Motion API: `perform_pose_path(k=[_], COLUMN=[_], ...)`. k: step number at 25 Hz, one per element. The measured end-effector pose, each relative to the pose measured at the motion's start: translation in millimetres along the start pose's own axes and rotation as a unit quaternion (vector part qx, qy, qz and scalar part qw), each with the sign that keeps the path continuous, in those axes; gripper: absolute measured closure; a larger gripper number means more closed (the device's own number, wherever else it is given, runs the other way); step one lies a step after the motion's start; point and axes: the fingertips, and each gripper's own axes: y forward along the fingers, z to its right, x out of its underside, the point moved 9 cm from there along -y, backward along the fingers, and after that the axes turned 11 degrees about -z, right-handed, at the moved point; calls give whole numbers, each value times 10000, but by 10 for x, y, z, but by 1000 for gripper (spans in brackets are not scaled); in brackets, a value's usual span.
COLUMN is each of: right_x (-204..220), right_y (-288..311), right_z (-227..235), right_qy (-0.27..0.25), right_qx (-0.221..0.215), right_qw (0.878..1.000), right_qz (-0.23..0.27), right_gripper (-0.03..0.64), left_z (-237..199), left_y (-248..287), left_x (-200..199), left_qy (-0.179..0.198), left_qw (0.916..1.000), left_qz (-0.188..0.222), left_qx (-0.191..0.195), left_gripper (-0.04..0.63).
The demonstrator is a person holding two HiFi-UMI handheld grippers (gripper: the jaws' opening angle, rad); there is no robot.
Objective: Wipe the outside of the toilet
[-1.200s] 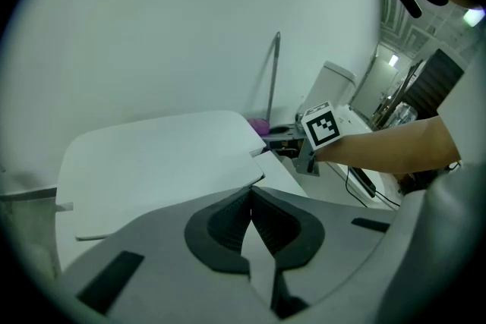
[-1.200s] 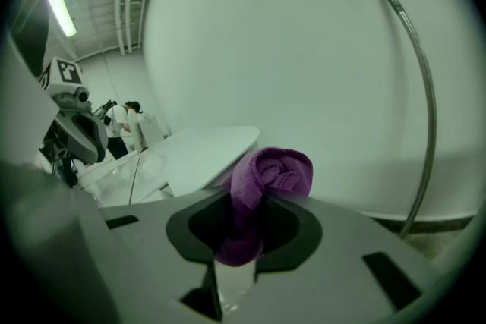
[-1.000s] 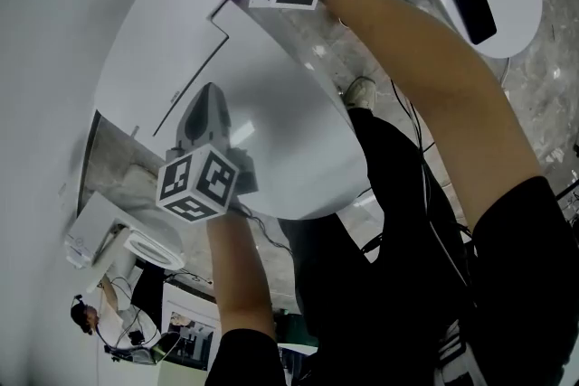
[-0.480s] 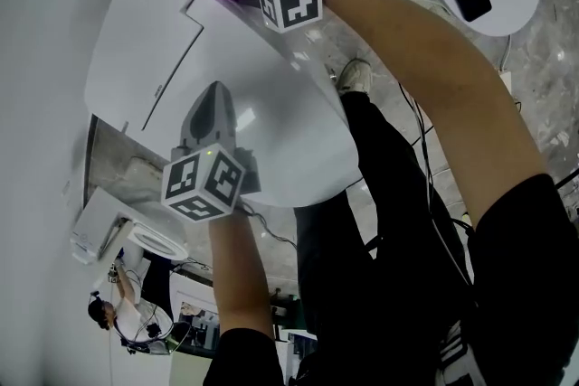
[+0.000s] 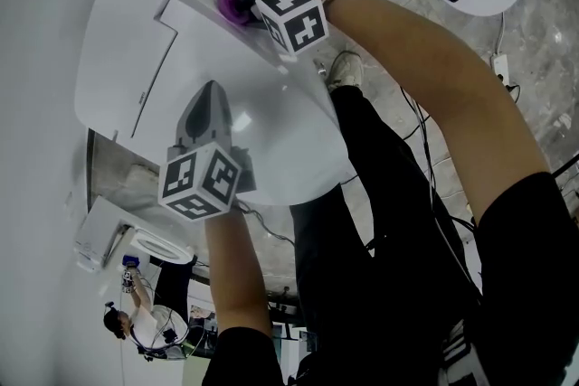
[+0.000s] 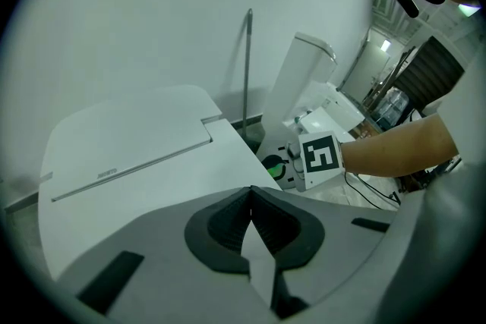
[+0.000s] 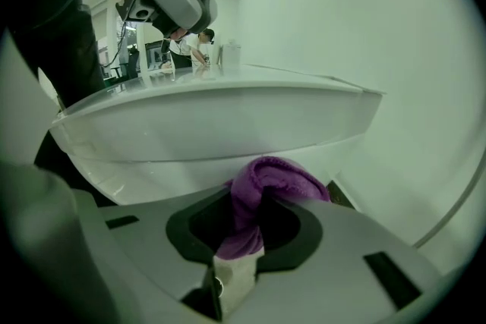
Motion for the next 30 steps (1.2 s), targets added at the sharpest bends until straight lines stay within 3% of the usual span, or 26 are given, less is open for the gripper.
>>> perform_pose_path(k=[12, 23, 30], right_x=[168, 173, 169], right_y=[-29, -100, -159], right_z=[-835, -1727, -2243], right_qy=[127, 605, 531], right_qx=[-191, -38, 17], right_qw=[9997, 9968, 9946], right_qz=[-119, -512, -894], right_gripper=[535, 535, 535], left_z=[269, 457, 687], left_y=[89, -152, -287], left_x=[322, 908, 1365], left_qy=[229, 851, 1332], left_qw=[9993, 9948, 9870], left_qz=[-114, -211, -409], left_qx=[261, 526, 801], left_gripper=[588, 588, 588])
